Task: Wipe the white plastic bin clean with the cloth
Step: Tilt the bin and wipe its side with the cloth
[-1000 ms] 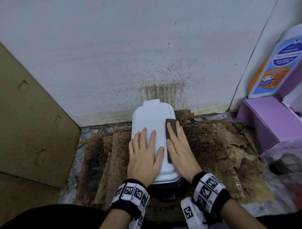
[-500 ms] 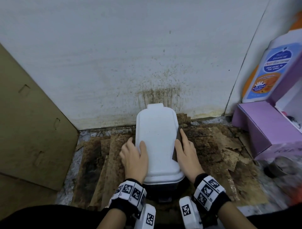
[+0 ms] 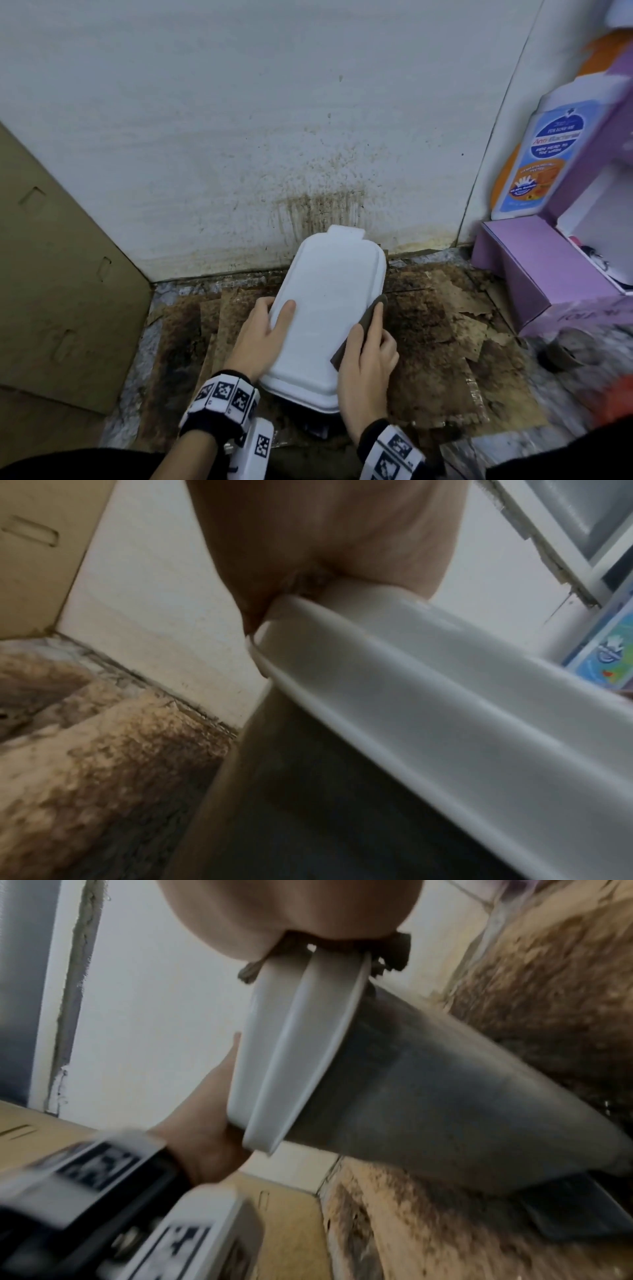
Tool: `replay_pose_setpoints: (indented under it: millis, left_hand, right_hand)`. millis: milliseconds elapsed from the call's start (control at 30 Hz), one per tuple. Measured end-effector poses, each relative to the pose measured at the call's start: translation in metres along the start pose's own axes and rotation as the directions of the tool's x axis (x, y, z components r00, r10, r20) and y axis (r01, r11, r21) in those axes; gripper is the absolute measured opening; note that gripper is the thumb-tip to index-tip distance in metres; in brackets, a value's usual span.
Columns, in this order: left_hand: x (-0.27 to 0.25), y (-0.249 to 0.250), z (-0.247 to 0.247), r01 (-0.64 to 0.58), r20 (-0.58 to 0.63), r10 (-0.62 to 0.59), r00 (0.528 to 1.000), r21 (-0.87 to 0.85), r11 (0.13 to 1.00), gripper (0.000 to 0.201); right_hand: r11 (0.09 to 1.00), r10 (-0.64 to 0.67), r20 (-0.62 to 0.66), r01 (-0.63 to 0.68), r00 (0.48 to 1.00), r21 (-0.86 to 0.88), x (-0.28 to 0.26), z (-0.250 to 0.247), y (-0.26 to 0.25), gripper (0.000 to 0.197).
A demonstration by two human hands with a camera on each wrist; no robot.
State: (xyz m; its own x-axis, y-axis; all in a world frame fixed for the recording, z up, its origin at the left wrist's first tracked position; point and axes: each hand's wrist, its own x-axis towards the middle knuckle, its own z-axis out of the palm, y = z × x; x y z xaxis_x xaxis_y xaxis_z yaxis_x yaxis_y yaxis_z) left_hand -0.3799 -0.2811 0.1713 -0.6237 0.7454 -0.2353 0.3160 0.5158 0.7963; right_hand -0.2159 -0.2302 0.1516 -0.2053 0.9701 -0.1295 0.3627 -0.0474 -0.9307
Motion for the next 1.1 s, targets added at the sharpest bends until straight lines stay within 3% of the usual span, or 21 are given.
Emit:
replay_pose_setpoints:
  millis: [167, 333, 400, 500, 600, 733, 800, 933, 1100]
  left_hand:
    - [0.016, 0.000, -0.012, -0.083, 0.106, 0.075, 0.992, 0.069, 0.994, 0.040]
    - [0.017, -0.001, -0.010, -0.147, 0.108, 0.125, 0.986, 0.219, 0.965, 0.042]
    - [0.012, -0.001, -0.007, -0.133, 0.062, 0.119, 0.991, 0.332, 0.934, 0.048]
    - [0.001, 0.001, -0.002, -0.028, -0.140, 0.103, 0.985, 0.459, 0.888, 0.063]
    - [-0.021, 0.005, 0.007, 0.163, -0.276, -0.086, 0.957, 0.268, 0.949, 0.067]
    - [-0.050, 0.000, 0.024, 0.287, -0.261, -0.289, 0.921, -0.044, 0.957, 0.082]
    - [-0.055, -0.007, 0.031, 0.264, -0.229, -0.286, 0.930, -0.123, 0.957, 0.079]
    - [-0.057, -0.018, 0.029, 0.108, -0.229, -0.152, 0.962, -0.197, 0.975, 0.066]
    - [-0.050, -0.014, 0.008, 0.102, -0.158, -0.137, 0.978, -0.211, 0.972, 0.040]
  right_hand:
    - [0.999, 0.038, -0.093, -0.035, 0.995, 0.025, -0.023, 0.021, 0.005, 0.072]
    - [0.998, 0.049, -0.062, -0.047, 0.997, 0.040, 0.004, 0.015, 0.000, 0.060]
    - [0.998, 0.048, -0.017, -0.048, 0.999, 0.037, 0.033, 0.005, -0.003, 0.058]
    - [0.997, 0.003, 0.023, -0.001, 1.000, -0.074, 0.082, -0.011, -0.006, 0.056]
    - [0.995, 0.007, 0.091, 0.002, 0.996, -0.095, 0.118, -0.029, -0.018, 0.056]
    - [1.000, -0.014, 0.247, 0.020, 0.969, -0.023, 0.149, -0.045, -0.023, 0.051]
    - [0.999, -0.046, 0.275, 0.047, 0.960, 0.005, 0.157, -0.048, -0.018, 0.051]
    - [0.997, -0.063, 0.261, 0.048, 0.963, 0.065, 0.152, -0.048, -0.011, 0.051]
    - [0.993, -0.054, 0.075, 0.046, 0.996, 0.108, 0.122, -0.046, -0.013, 0.050]
